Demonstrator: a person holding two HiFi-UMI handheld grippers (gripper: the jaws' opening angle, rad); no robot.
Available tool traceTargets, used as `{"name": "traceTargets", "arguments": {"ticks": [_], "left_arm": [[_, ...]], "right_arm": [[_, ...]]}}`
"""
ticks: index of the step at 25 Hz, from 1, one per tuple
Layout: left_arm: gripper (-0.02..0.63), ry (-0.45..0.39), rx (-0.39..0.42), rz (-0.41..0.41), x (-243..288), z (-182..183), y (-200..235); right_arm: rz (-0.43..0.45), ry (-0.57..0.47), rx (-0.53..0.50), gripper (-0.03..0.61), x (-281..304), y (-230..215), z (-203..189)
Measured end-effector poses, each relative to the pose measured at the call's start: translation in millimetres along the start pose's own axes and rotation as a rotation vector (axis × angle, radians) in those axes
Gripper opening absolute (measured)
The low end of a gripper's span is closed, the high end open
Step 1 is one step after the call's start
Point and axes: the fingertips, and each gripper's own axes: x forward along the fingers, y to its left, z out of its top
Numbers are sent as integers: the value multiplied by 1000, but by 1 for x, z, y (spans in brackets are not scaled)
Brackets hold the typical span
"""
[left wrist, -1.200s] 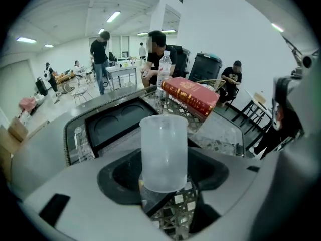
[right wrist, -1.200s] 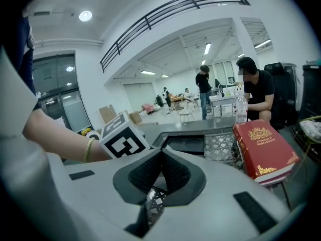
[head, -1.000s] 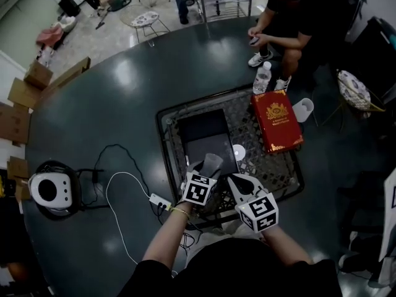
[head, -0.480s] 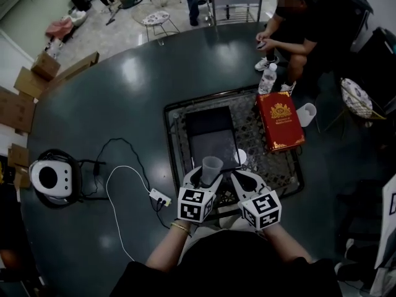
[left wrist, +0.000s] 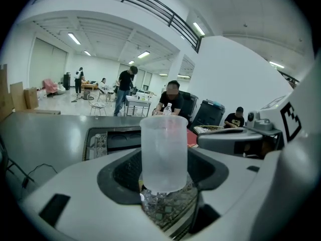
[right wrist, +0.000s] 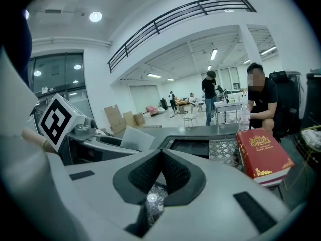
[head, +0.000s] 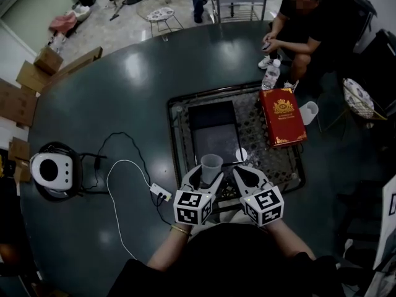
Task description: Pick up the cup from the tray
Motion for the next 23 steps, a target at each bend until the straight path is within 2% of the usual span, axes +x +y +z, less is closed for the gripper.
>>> {"name": "traceTargets", "arguments": {"ticks": [13, 23], "left_arm": [[276, -35, -2, 0, -5, 11, 4], [276, -30, 3, -15, -2, 8, -5]], "right_arm": [[-18, -16, -11, 11, -3, 3, 6], [-37, -26, -4, 11, -10, -2, 4]]}}
